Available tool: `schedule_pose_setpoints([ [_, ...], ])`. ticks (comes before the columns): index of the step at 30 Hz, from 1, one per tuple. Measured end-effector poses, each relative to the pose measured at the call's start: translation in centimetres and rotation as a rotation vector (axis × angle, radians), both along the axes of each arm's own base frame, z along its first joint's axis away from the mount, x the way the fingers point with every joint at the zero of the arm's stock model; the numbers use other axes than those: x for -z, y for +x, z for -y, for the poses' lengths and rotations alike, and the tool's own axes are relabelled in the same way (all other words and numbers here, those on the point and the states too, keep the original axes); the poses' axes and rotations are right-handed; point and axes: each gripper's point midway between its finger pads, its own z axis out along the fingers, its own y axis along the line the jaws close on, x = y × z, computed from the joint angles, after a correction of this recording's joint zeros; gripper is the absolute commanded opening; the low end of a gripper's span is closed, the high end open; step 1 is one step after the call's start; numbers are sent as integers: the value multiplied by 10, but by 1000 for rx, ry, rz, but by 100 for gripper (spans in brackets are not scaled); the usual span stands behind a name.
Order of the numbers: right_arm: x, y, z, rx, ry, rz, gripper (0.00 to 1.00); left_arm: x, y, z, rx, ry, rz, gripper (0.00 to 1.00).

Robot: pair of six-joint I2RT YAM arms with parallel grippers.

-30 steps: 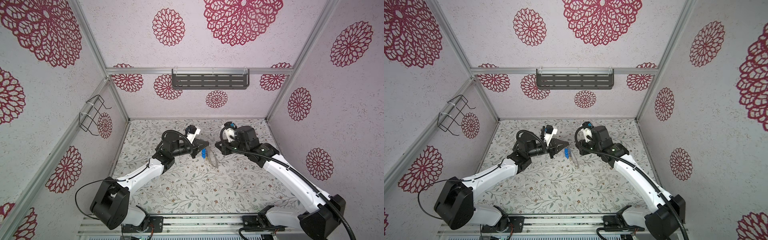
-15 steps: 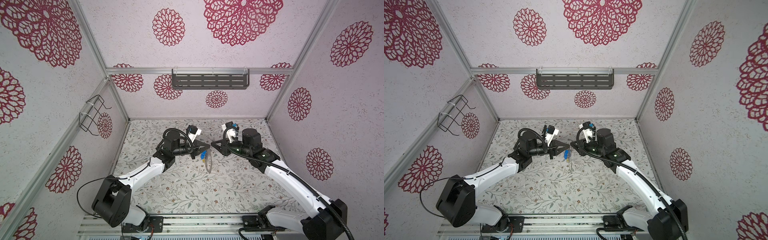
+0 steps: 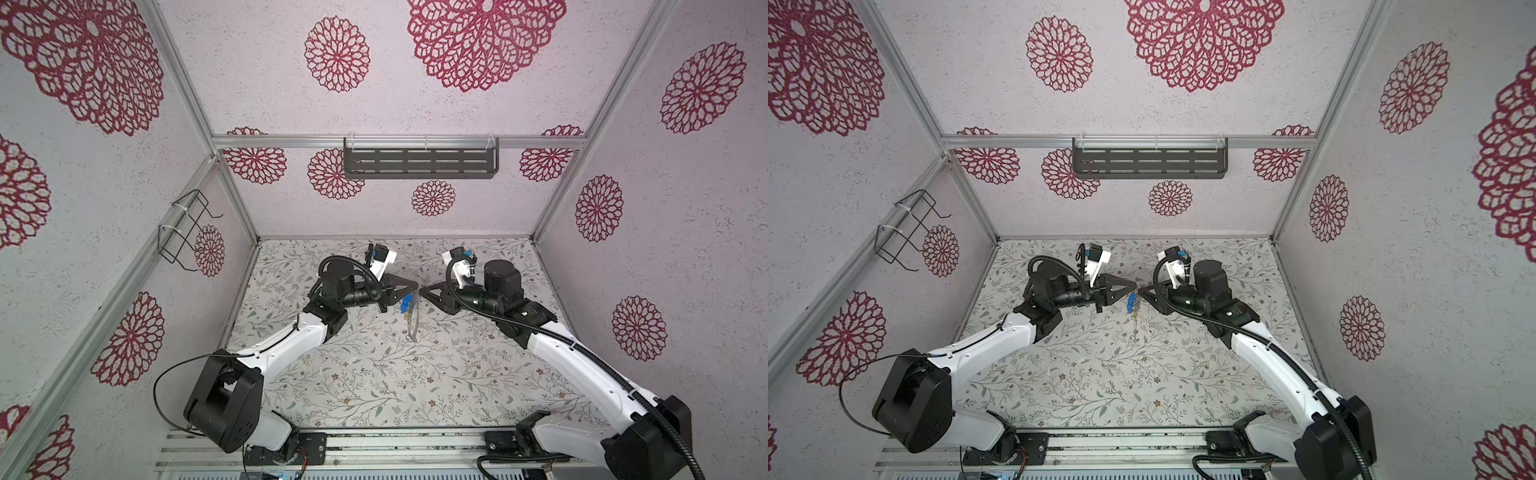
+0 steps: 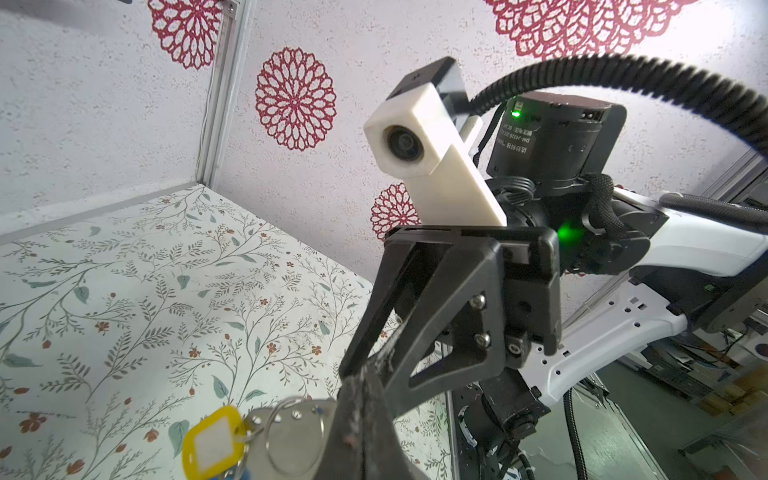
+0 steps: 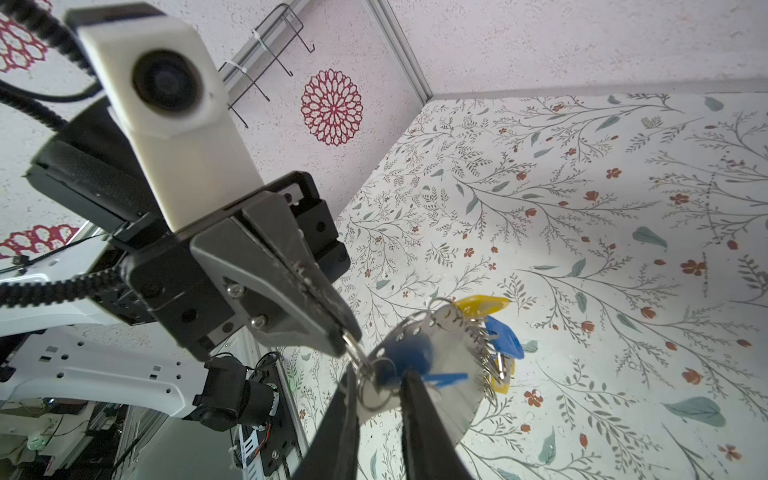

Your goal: Remove the keys from the keyring

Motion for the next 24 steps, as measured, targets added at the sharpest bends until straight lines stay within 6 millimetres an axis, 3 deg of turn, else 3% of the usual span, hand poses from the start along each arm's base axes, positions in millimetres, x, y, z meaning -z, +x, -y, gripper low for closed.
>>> schedule_pose_setpoints([
  [9,-1,7,9,28,-2,-3,22,1,0,0,5,0,-5,0],
  [18,-13,4,3,-7,34,10,18,4,0,1,9,3,-16,0],
  [24,-7,6,0,-24,33,-7,17,4,0,1,12,2,-20,0],
])
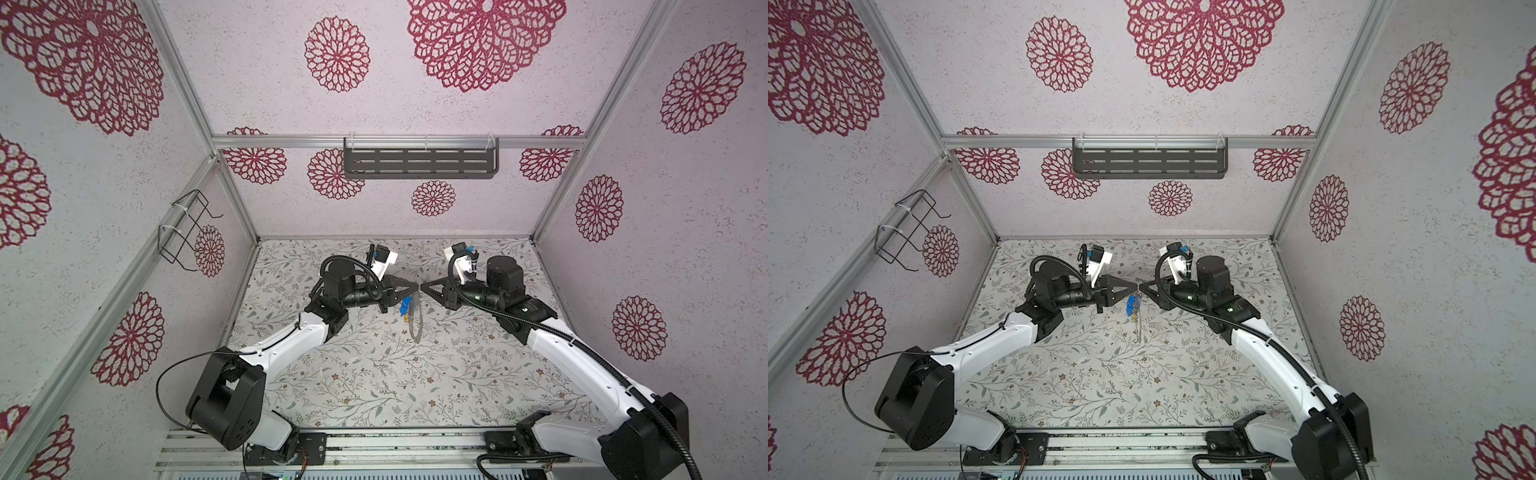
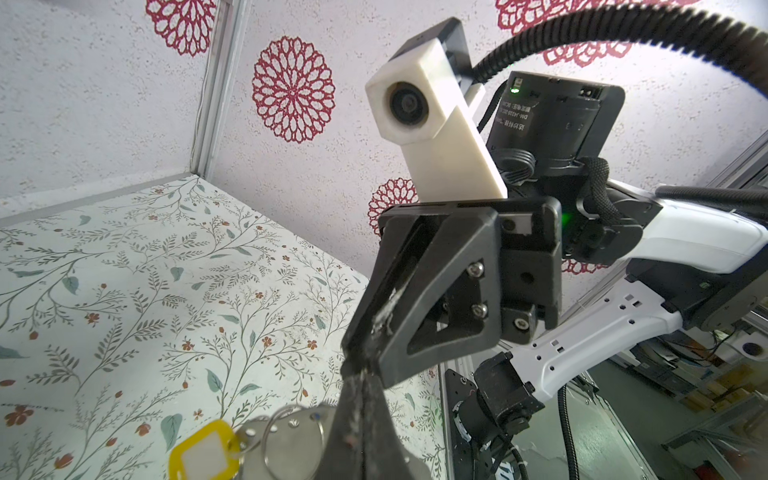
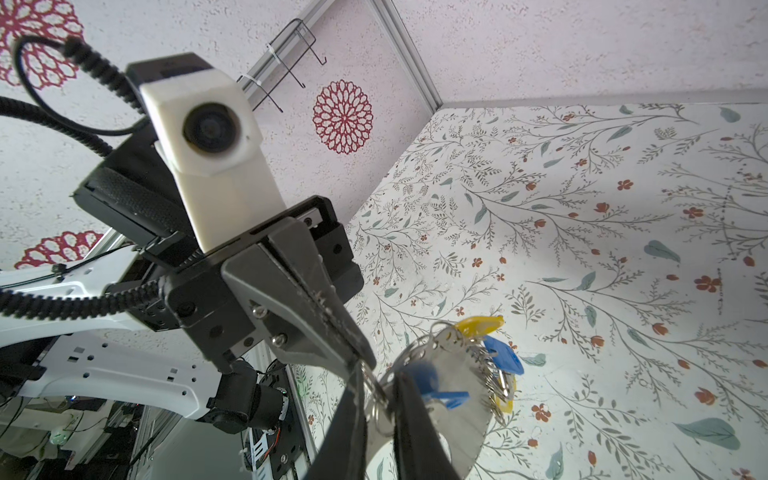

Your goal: Remove the keys from the keyring

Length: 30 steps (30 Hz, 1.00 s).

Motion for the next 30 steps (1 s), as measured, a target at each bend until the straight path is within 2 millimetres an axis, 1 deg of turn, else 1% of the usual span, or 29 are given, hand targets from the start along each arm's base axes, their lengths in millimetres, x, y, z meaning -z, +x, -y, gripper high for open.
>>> schedule_pose_setpoints([
  [5,1,-2,-3,-14,3,-5,14,0,0,0,2,-1,-6,0],
  [11,1,-2,-3,-17,3,-4,6,1,3,-1,-6,-4,-13,0],
  [26,4,1,-8,-25,4,-3,6,4,8,-4,-23,-5,-38,0],
  [30,4,2,-9,-23,5,0,3,4,9,-4,-27,-6,-41,0],
])
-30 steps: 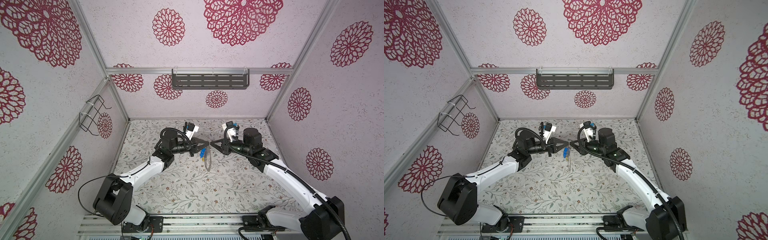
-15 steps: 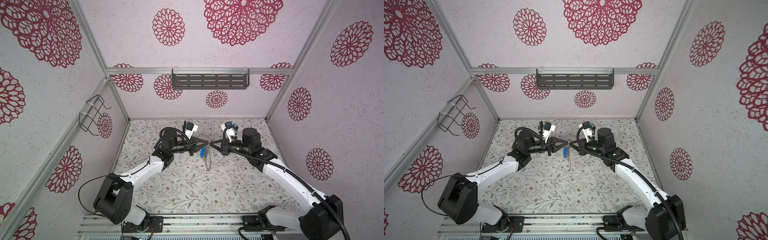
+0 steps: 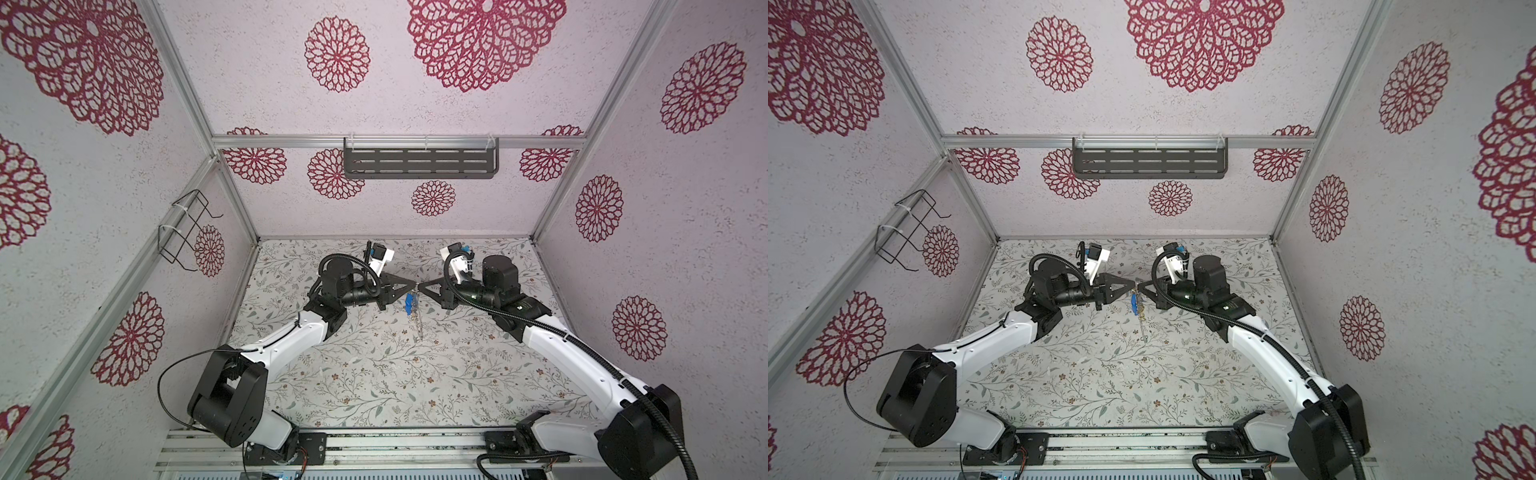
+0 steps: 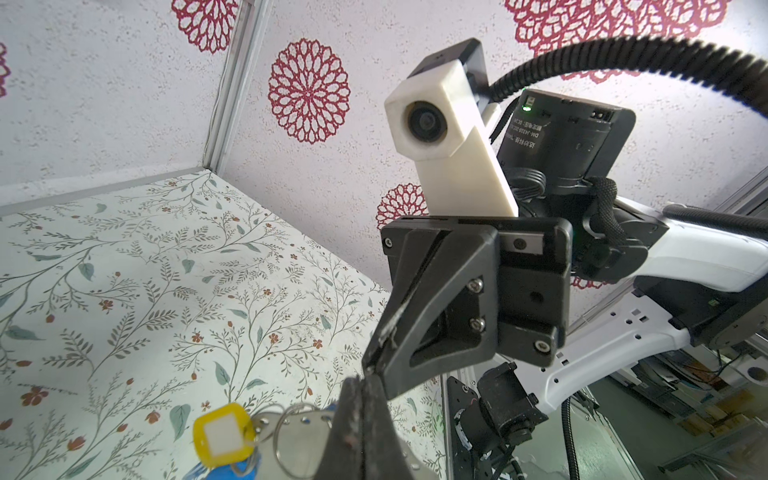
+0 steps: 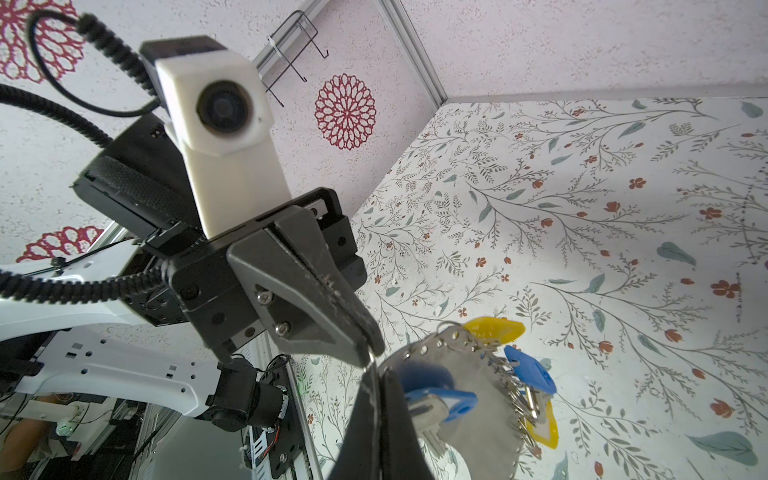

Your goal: Remove the keys from the keyring

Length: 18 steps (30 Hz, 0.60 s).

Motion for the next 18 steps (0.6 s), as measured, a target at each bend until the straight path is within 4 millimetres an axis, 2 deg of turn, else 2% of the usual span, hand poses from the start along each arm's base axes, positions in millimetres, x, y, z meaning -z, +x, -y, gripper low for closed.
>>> schedule_pose_setpoints([
  [2,0,0,0,1,1,-1,0,0,1,0,-2,-1,-2,0],
  [18,-2,7,-3,43,21,26,0,-3,8,-3,-40,-19,-18,0],
])
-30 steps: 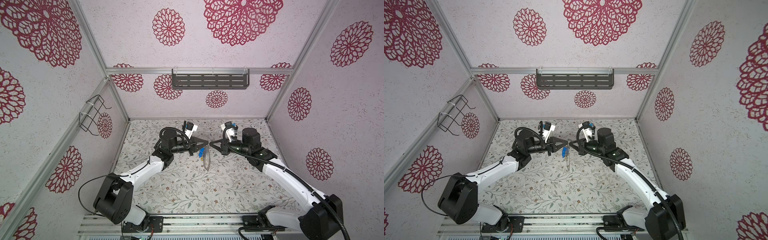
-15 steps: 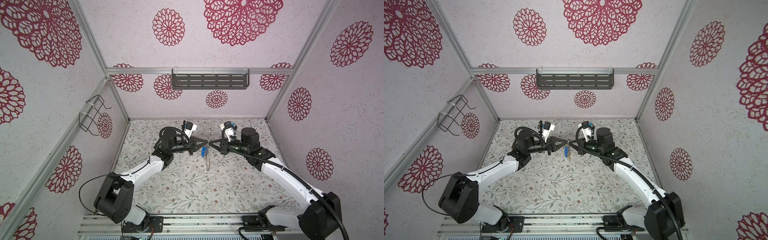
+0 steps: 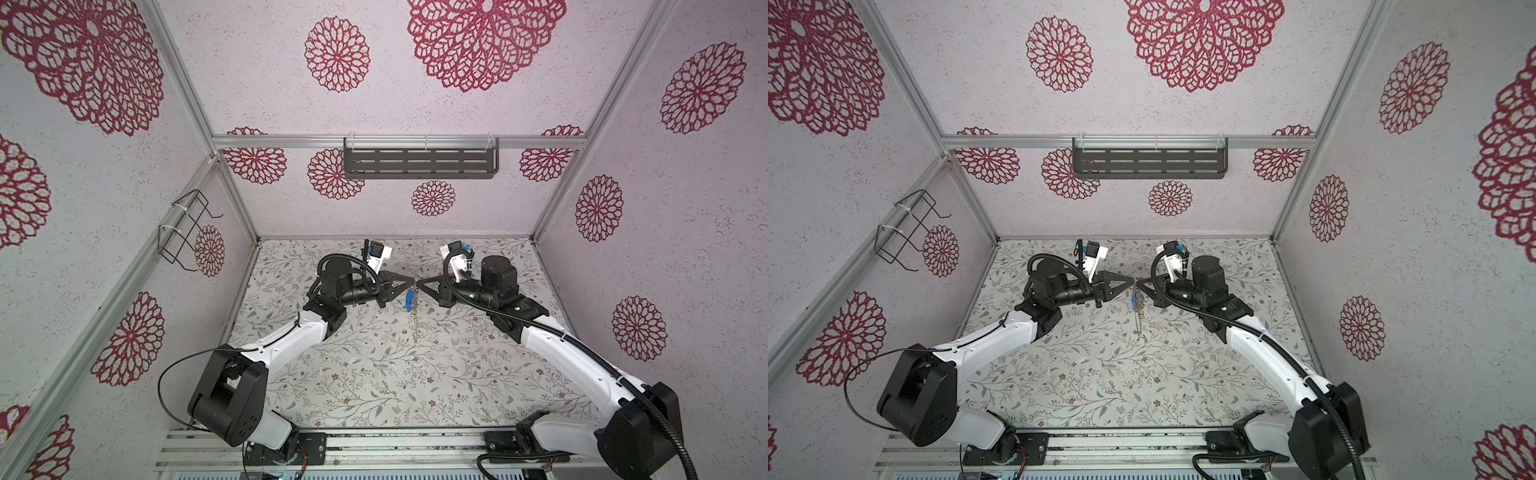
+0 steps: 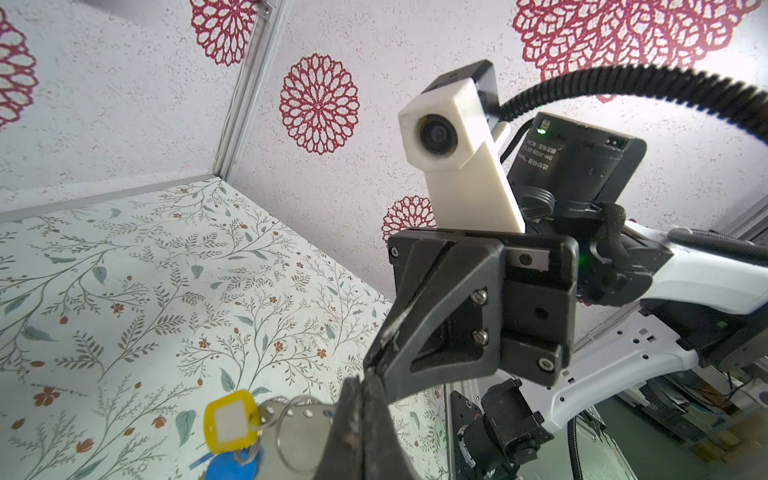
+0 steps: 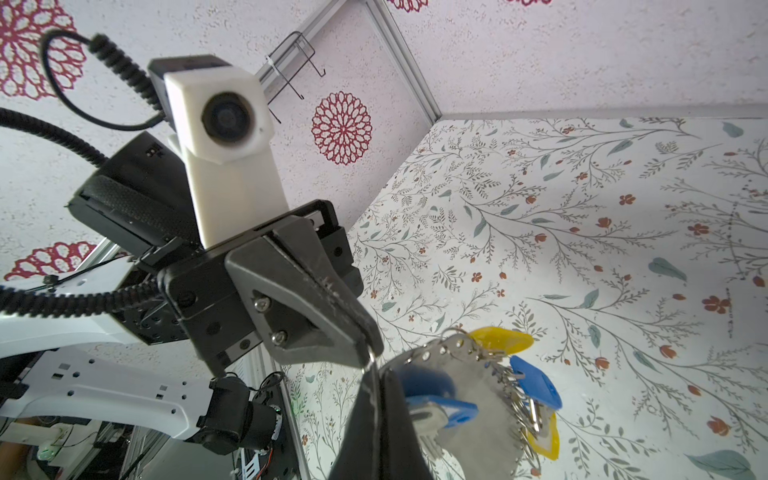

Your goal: Remove the keys from the keyring

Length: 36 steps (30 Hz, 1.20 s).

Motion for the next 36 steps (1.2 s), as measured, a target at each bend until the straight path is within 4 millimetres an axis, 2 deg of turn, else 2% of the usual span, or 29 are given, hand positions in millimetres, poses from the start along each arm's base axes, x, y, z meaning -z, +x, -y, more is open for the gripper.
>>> schedule_pose_setpoints([
  [4,2,1,2,24,1,11,0,2,2,1,-3,-3,-20,2],
  [7,1,-1,2,32,8,19,0,1,4,1,-12,-16,-27,33],
  [10,1,-2,1,36,8,22,0,-7,9,-3,-32,-45,-20,48],
  [14,8,-2,3,54,3,15,0,-10,18,-17,-82,-102,-27,49],
  [20,19,1,6,83,3,-3,0,9,35,-37,-199,-124,-119,51],
  [23,17,1,6,88,19,-4,0,8,36,-37,-203,-142,-164,48],
  [26,12,2,5,91,38,6,0,0,35,-33,-149,-184,-205,41],
  [29,7,3,5,92,57,15,0,-8,34,-26,-78,-237,-230,41],
  [36,0,4,4,95,87,31,0,-11,28,-21,30,-329,-277,36],
])
